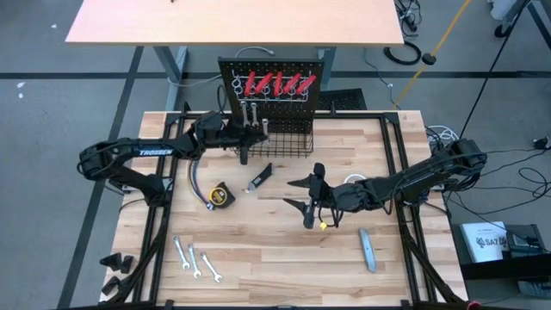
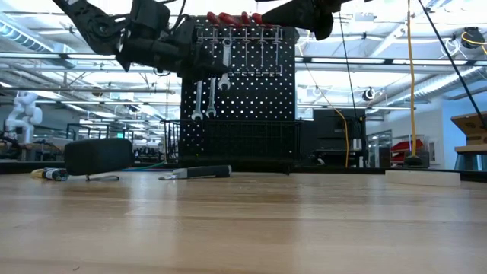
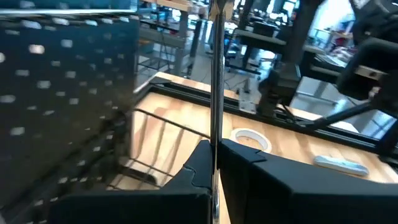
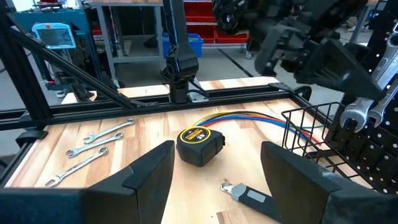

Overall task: Hang tools onto peg board
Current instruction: Hang the wrench on the peg board

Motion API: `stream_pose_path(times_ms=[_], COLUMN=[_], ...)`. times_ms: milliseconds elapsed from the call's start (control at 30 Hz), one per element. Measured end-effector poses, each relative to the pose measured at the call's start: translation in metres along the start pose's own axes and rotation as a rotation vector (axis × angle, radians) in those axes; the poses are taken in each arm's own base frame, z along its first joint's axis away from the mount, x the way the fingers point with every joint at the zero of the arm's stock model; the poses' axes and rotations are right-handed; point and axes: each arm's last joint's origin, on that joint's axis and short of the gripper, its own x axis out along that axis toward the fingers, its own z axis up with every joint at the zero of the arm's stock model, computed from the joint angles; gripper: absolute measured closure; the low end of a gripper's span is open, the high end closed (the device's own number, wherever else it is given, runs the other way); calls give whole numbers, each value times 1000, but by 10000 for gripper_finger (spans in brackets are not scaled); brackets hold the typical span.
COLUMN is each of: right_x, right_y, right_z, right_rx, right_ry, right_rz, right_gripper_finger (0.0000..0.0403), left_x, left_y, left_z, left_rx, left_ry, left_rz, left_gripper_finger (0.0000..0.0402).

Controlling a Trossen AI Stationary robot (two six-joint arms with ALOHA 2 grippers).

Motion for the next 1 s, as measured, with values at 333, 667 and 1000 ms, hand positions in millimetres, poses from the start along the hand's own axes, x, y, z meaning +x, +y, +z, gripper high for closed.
stream_pose_path(times_ms=[333, 667, 1000], right_x=[0, 0, 0], right_y=[-1, -1, -1], right_z=[0, -1, -2], right_rx=[0, -12, -16], right_ry=[0, 7, 22], right_rz=[-2, -3, -5], right_gripper_finger=[172, 172, 172], left_x=[6, 16, 10], left_y=[30, 42, 39], left_z=[-16, -29, -17], left_rx=[-121, -155, -159], left_ry=[19, 10, -39], left_rz=[54, 48, 47], left_gripper_finger=[391, 391, 391])
